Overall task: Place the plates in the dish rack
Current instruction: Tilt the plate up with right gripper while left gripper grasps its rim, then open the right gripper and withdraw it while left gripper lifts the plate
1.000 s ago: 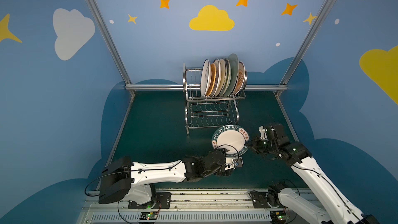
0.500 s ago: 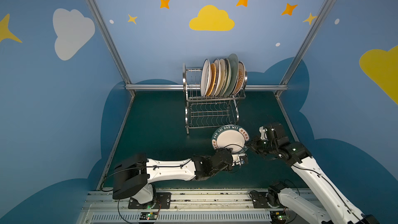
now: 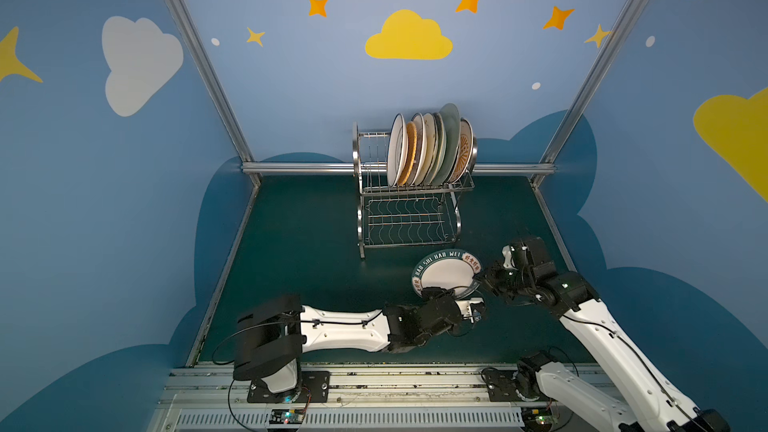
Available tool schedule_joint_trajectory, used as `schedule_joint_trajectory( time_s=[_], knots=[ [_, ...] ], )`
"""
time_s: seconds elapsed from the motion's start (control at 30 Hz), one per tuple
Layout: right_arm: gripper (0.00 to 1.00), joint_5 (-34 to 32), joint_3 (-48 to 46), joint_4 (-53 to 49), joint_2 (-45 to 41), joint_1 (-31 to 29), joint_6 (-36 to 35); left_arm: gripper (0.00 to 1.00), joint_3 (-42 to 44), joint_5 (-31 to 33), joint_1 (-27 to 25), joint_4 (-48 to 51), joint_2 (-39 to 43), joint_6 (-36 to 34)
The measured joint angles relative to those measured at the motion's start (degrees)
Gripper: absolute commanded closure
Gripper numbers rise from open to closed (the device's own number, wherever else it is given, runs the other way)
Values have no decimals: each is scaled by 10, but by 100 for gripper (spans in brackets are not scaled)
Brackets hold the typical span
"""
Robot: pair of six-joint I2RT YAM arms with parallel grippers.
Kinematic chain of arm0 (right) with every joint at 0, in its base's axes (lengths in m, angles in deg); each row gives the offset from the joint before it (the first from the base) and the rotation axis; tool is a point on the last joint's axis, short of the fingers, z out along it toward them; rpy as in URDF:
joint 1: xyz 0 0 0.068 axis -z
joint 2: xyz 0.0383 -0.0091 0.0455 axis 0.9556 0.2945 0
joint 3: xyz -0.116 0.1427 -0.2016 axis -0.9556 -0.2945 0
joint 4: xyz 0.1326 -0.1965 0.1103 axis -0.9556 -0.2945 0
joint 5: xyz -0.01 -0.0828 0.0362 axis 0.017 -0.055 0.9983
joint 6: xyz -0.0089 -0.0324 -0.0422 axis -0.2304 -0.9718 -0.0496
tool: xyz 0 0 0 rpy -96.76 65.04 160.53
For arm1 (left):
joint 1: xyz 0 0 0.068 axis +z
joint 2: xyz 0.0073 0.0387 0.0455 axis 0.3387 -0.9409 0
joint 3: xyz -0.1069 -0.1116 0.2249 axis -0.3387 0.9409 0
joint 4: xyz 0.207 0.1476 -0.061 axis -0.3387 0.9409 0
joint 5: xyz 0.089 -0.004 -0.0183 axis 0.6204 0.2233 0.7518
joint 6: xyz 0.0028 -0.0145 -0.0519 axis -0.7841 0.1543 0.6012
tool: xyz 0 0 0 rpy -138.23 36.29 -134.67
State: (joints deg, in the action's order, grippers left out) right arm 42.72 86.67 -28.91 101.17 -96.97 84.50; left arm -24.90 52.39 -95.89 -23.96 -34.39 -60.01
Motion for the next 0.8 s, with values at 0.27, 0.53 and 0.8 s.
schedule_joint_trajectory(
  time_s=[0.27, 0.53, 0.8],
  knots=[
    [35, 27, 11, 41, 0, -3, -48, 96, 1, -22, -3, 31, 45, 45],
    [13, 24, 19, 72, -2, -2, -89, 96, 28, -43, -7, 56, 106, 84],
    [12, 23, 52, 86, 9, 26, -132, 96, 52, -65, -7, 103, 181, 129]
  ],
)
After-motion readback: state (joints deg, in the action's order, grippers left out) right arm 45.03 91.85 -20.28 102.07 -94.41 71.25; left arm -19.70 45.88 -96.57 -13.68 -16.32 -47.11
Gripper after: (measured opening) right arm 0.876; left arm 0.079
